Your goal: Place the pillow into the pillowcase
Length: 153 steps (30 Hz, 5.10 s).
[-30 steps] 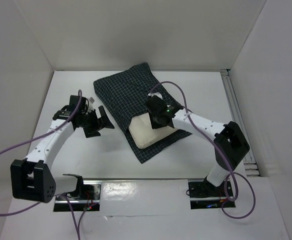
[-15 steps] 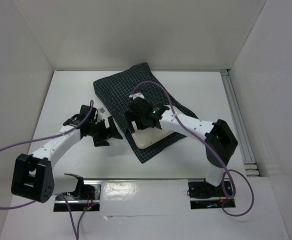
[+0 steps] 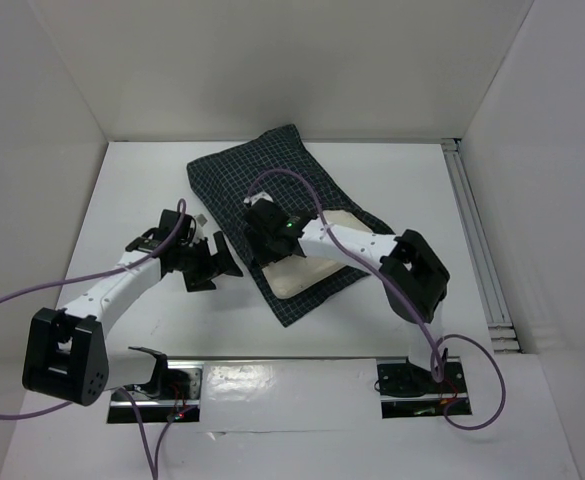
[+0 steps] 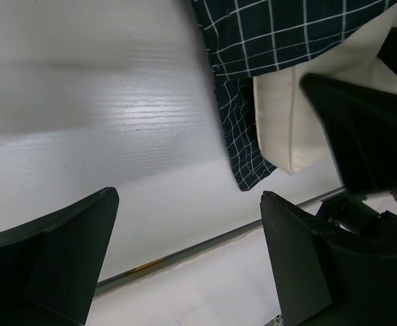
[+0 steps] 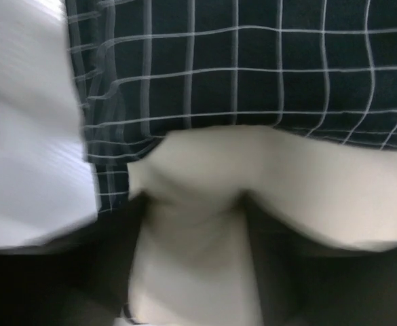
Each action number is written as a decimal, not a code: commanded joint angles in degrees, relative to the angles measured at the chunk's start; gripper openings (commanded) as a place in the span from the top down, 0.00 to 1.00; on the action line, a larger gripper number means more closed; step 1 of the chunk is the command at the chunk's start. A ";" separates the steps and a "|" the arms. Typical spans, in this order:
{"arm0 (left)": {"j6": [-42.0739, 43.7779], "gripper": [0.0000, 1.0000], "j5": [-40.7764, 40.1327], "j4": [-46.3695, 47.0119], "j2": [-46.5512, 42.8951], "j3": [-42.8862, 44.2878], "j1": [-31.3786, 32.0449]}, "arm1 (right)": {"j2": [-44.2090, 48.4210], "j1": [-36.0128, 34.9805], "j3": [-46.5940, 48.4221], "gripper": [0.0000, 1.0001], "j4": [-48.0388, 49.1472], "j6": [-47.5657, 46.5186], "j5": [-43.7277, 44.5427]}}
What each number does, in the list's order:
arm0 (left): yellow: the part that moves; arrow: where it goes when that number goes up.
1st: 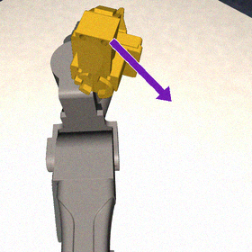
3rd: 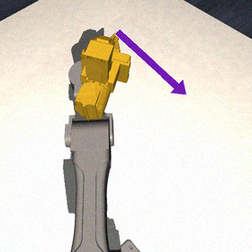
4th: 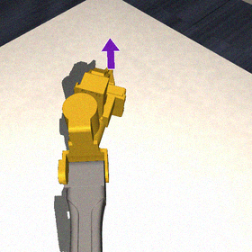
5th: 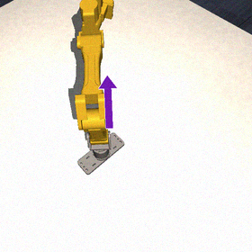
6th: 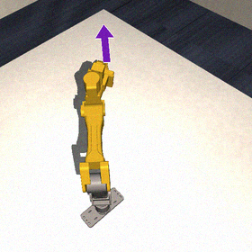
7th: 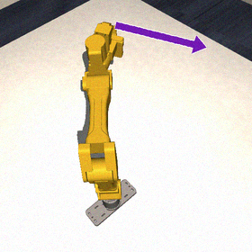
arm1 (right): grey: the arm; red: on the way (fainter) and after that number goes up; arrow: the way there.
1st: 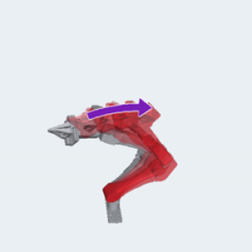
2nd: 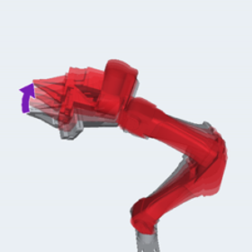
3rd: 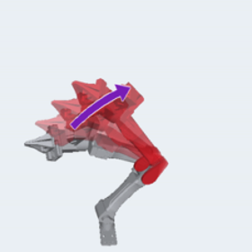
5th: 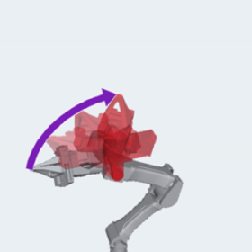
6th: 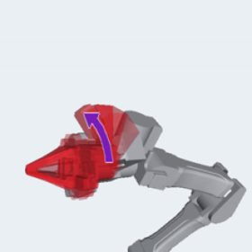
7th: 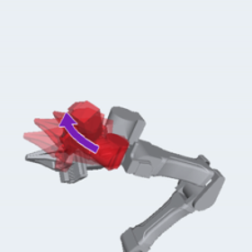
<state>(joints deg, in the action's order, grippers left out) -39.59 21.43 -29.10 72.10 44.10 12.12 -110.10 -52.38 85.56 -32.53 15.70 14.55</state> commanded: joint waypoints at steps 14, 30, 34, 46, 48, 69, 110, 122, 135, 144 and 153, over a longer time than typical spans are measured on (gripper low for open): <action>-3.56 0.02 11.80 16.26 1.29 -4.37 7.30 | 8.58 2.98 5.76 1.00 2.65 -2.52 -14.53; -6.02 0.18 -7.19 17.23 -5.13 -12.19 9.06 | 12.63 7.12 5.76 1.00 3.18 -0.85 -19.82; -6.55 0.18 -6.58 20.57 -1.79 -13.33 10.20 | 12.63 7.64 5.76 1.00 3.18 -0.85 -20.43; -6.55 0.10 -2.10 26.47 -15.13 -20.01 10.20 | 13.86 9.23 5.14 1.00 3.18 -0.24 -21.05; -5.33 0.09 -1.30 26.47 -15.76 -20.54 10.20 | 13.86 9.23 5.14 1.00 3.18 -0.24 -21.05; -12.08 1.00 2.91 37.30 0.59 -13.26 13.02 | 9.92 9.23 4.62 1.00 4.94 1.43 -24.39; 2.50 0.17 -15.08 -2.63 -14.66 10.44 17.14 | 28.00 17.65 -21.62 0.11 5.55 12.06 -5.49; 14.88 0.23 -45.42 -9.14 23.52 43.35 18.91 | 35.49 33.57 -34.32 0.15 14.52 20.08 -27.11; 26.32 0.29 -32.43 -6.32 33.89 49.42 18.91 | 24.77 33.48 -35.12 0.09 24.18 24.20 -36.08; 26.24 0.40 -31.63 -6.32 38.64 48.80 18.91 | 19.85 29.53 -33.97 0.11 26.73 25.87 -34.33; 23.95 1.00 -27.24 -7.54 35.32 47.67 18.20 | 15.97 27.59 -30.29 0.80 24.55 22.63 -28.79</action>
<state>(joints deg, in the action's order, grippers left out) -13.98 -9.06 -35.55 111.02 92.16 30.59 -93.78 -24.40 51.96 -7.25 40.66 -18.31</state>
